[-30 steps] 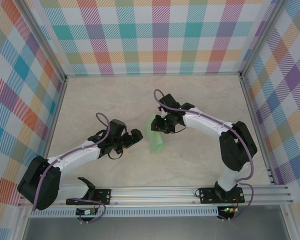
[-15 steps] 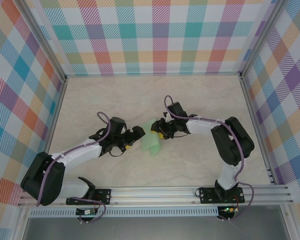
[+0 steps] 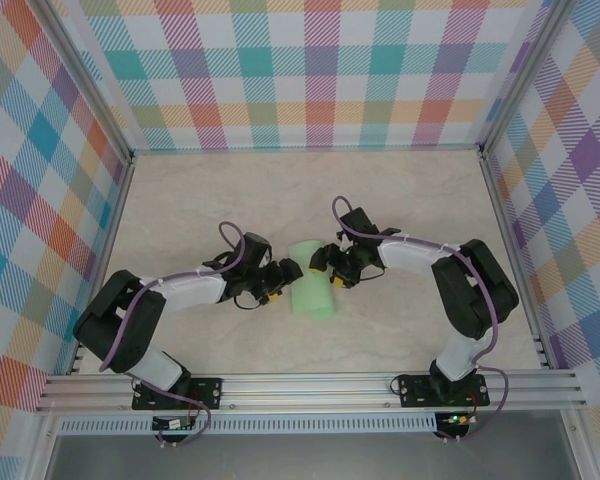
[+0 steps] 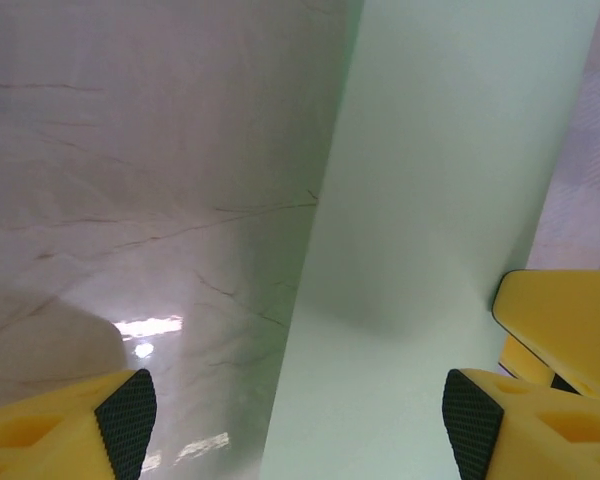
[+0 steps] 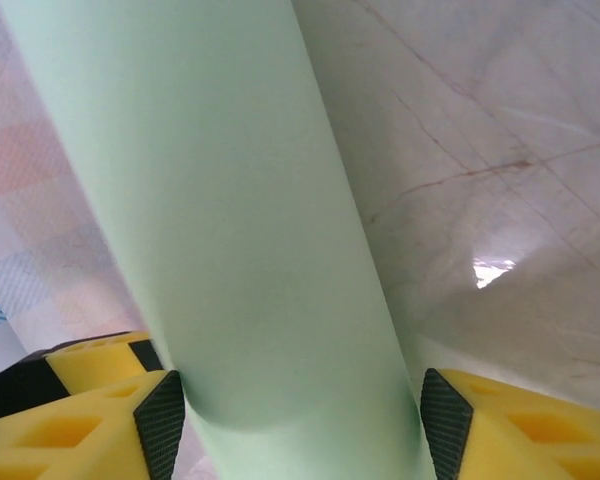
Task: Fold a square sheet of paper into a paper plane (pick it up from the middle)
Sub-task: Fold a square sheet of paper at the center of the table.
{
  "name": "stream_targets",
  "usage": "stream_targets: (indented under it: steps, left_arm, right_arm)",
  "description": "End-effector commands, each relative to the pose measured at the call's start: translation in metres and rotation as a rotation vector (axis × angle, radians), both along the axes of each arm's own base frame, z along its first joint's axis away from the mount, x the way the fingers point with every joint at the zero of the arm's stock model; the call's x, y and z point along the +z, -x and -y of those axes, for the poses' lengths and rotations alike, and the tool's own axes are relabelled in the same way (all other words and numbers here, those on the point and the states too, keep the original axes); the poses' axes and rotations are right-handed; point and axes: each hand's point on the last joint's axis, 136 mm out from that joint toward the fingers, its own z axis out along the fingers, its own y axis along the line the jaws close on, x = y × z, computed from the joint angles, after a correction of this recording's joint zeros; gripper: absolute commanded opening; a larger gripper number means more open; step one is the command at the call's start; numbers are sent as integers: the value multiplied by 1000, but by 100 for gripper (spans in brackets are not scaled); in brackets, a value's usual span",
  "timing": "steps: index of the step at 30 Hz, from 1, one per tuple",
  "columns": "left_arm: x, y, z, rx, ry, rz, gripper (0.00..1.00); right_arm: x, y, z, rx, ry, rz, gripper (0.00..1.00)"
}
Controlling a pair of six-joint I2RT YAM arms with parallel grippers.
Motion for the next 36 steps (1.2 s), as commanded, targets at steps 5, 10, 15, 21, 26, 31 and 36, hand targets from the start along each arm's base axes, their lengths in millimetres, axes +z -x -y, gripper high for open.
stream_targets:
  steps: [5,10,15,21,26,31,36]
  left_arm:
    - [6,-2,26,-50,29,17,76]
    - [10,-3,46,-79,73,30,67]
    - [11,-4,62,-105,103,37,56]
    - [7,-6,67,-104,102,38,35]
    - [3,-5,58,-114,28,43,20]
    - [1,-4,55,-157,-26,43,16]
    - [-6,-4,48,-161,-67,23,14]
  right_arm:
    - [0,13,30,19,22,-28,69]
    - [2,14,35,42,-10,-31,68]
    - [1,14,35,42,-38,-42,68]
    - [1,11,36,41,-51,-46,68]
    - [5,9,35,84,-81,-20,68]
    - [12,12,28,186,-130,14,68]
    - [7,11,32,247,-90,35,70]
